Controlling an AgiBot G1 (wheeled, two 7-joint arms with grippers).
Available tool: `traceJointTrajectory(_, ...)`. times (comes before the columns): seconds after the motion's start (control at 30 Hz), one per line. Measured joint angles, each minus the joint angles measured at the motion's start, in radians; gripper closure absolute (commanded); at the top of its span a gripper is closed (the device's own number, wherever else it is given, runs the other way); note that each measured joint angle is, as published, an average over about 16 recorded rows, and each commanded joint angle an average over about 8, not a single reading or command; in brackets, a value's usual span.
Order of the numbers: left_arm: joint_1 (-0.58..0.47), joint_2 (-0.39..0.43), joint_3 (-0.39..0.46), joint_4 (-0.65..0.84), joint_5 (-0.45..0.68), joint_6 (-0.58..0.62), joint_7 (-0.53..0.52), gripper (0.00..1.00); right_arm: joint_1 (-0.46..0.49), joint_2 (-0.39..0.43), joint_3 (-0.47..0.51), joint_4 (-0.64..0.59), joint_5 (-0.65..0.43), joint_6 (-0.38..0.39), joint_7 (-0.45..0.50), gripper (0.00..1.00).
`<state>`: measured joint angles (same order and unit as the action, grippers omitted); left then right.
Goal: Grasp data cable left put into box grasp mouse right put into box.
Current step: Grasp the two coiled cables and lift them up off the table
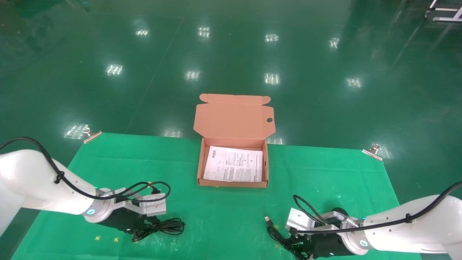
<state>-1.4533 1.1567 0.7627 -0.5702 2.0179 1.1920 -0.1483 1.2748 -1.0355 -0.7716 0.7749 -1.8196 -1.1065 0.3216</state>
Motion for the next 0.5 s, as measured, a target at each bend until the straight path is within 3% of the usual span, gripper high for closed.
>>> traceJointTrajectory(0.27,-0.001,-0.005,-0.001,-0.004,-0.002,0.002,0.003,1.0,0.004,0.011,0.011,0.006,0.01,0.006,0.009,1.0)
traceJointTrajectory(0.5,-0.018,-0.036,-0.012,-0.04,-0.011,0.01,0.011,1.0,0.02,0.077,0.053,0.063,0.039,0.022,0.056,1.0)
